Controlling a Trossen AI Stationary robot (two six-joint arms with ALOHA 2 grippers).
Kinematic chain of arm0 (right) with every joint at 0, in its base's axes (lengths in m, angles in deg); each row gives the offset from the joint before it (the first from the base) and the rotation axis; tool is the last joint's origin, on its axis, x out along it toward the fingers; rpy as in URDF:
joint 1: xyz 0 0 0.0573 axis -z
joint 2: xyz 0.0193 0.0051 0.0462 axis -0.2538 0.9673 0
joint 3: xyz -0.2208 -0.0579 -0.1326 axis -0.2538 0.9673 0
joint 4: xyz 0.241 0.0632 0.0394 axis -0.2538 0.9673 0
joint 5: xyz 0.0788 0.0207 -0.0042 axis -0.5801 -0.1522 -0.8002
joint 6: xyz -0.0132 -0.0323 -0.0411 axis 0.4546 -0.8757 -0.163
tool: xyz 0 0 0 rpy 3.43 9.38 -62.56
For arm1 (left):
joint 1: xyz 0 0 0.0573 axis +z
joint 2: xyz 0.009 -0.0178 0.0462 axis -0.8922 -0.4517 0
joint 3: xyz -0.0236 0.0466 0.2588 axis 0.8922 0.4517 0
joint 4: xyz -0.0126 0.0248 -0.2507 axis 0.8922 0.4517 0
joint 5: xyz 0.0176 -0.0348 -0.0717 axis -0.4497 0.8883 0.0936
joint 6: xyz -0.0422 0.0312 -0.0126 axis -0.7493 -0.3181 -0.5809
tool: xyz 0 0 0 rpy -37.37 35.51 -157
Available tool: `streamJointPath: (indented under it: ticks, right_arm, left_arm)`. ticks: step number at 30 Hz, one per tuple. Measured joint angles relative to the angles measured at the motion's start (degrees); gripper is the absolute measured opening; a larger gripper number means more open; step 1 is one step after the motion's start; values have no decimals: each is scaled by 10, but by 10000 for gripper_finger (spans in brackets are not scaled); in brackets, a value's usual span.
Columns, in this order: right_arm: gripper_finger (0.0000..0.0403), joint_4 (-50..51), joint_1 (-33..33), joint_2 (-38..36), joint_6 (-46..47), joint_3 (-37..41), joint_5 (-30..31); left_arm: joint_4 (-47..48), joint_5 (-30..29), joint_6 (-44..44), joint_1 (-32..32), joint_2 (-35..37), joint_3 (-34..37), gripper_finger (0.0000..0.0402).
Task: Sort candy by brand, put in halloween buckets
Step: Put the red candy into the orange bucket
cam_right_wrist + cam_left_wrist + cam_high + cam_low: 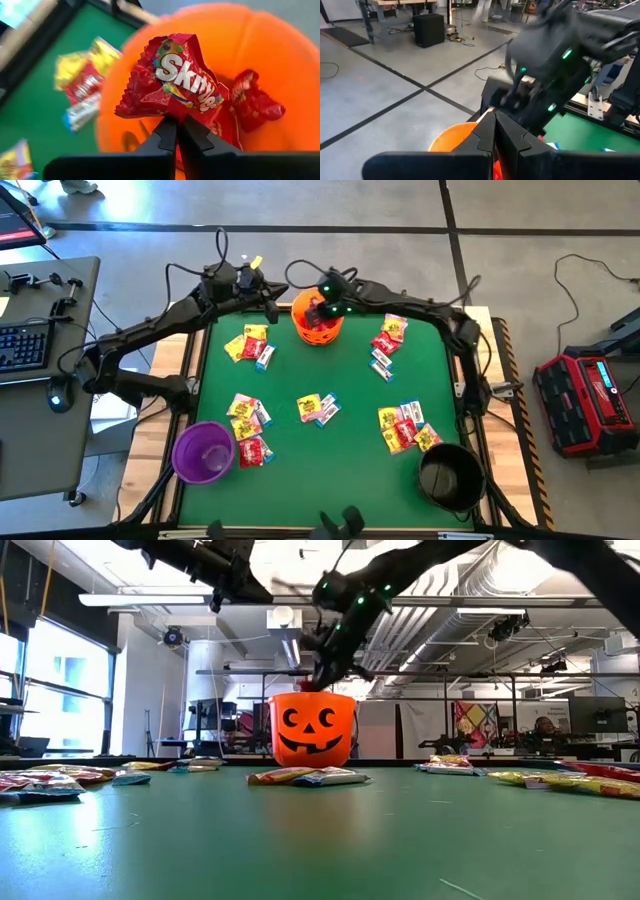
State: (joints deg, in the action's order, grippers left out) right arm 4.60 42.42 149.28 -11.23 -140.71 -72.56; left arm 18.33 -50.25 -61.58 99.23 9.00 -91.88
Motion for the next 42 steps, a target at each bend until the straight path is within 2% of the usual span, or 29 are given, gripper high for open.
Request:
streamJointPath:
  ticks: [5, 8, 17, 21, 23, 26, 32, 37, 42]
  right_arm:
    - [2, 36, 0, 37, 1, -35, 0]
    - [16, 51, 0, 43, 0, -38, -10]
    - [126, 50, -4, 44, 18, -41, -11]
    - [149, 49, -6, 34, 1, -41, -8]
    - [145, 50, -7, 20, -18, -41, -6]
    - [116, 71, -10, -9, -30, -41, 13]
    - [14, 106, -30, -60, -63, -40, 96]
    - [7, 79, -44, -84, -70, 13, 97]
    - [1, -35, -60, -132, -41, 134, 67]
  left_arm:
    - [4, 0, 0, 4, 3, 0, 0]
    - [15, 0, 0, 4, 3, 0, 0]
    - [35, 20, 0, 4, 3, 0, 0]
    - [40, 42, 1, 4, 3, 0, 0]
    - [43, 50, 5, 4, 3, 0, 0]
    - [45, 62, 15, 4, 3, 0, 0]
    - [46, 76, 15, 4, 3, 0, 0]
    - [47, 76, 15, 3, 3, 0, 0]
    - [53, 77, 15, 3, 3, 0, 0]
